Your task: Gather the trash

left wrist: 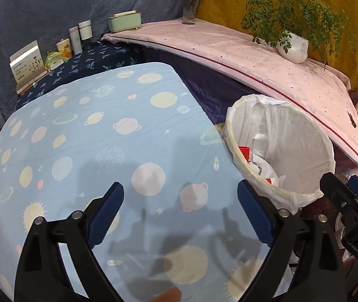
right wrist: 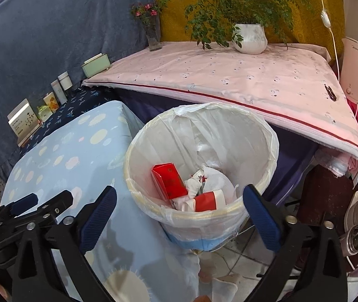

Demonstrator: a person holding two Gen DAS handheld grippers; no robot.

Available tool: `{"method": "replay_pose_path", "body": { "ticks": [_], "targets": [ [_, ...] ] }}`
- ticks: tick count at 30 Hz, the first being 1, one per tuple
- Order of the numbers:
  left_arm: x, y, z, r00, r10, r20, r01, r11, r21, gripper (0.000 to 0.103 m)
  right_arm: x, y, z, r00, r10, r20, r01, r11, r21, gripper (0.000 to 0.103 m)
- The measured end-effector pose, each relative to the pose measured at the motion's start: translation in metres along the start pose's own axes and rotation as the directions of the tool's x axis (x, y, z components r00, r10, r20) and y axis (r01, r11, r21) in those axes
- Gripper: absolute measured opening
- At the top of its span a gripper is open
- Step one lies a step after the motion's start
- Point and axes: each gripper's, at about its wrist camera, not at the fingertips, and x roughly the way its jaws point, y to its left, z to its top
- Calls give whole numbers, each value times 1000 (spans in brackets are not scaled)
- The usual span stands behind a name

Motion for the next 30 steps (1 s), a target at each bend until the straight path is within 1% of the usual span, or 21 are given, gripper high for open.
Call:
{"method": "replay_pose_path", "body": {
  "ticks": [7, 18, 30],
  "targets": [
    [-6, 6, -10, 1000, 17, 8, -17, 1000, -15, 92, -4, -3, -10, 1000, -28, -5, 28, 1000, -13, 97],
    [-13, 4, -20, 1000, 25, 13, -25, 1000, -6, 92, -17, 7, -21, 998, -55, 23, 57, 994, -88, 97],
    [-18, -1, -28, 999, 34, 21, -35, 999, 12, 92, -21, 8, -30, 998, -62, 16, 63, 993, -100, 97]
  ]
}}
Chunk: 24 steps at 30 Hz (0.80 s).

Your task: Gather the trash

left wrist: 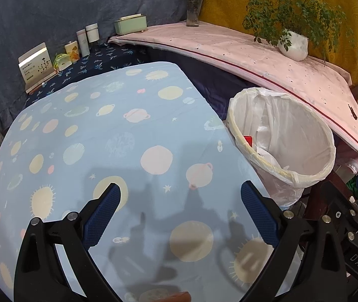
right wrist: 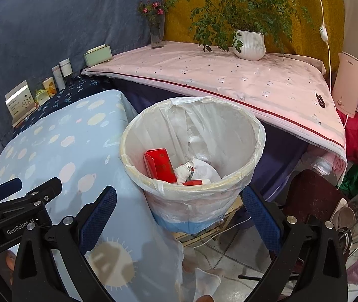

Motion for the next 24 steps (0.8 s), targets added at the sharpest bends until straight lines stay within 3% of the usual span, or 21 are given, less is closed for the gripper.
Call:
{"method": "replay_pose_path", "body": {
  "ticks": [24],
  "targets": [
    [-2, -6, -6, 1000, 6, 6, -6, 1000, 24, 92, 1, -2, -8, 1000, 0, -15, 0, 1000, 4, 97]
  ]
}}
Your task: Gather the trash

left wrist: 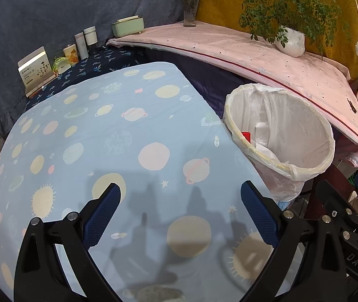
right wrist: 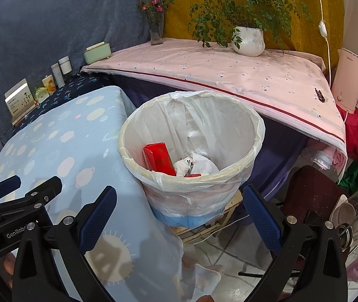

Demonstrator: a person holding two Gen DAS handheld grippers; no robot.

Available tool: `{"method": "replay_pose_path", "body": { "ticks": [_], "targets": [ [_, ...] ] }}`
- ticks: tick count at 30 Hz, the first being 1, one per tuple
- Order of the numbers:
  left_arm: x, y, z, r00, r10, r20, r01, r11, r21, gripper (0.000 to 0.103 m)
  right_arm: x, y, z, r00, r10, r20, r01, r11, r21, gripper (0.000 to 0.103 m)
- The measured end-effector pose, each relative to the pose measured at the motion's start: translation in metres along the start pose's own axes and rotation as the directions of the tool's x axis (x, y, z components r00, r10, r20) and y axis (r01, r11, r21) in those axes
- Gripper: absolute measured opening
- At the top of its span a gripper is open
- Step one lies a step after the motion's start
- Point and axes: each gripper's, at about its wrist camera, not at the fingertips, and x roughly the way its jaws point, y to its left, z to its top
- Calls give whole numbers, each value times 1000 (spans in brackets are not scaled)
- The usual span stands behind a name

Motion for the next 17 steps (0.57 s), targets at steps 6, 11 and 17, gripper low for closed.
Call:
{"method": "replay_pose_path", "body": {
  "ticks": [6, 11, 17],
  "targets": [
    [0, 0, -1, 1000, 1, -1, -1, 1000, 0, 92, 0, 0, 0, 1000, 0, 0, 0, 1000, 0, 97],
    [1, 0, -2, 1000, -3, -4, 3, 1000, 2, 92, 1, 0, 0, 1000, 0, 0, 0, 1000, 0, 97],
    [3, 2, -4, 1000, 2, -8, -2, 1000, -6, 92, 1, 0, 0, 1000, -1, -1, 1, 1000, -1, 97]
  ]
}}
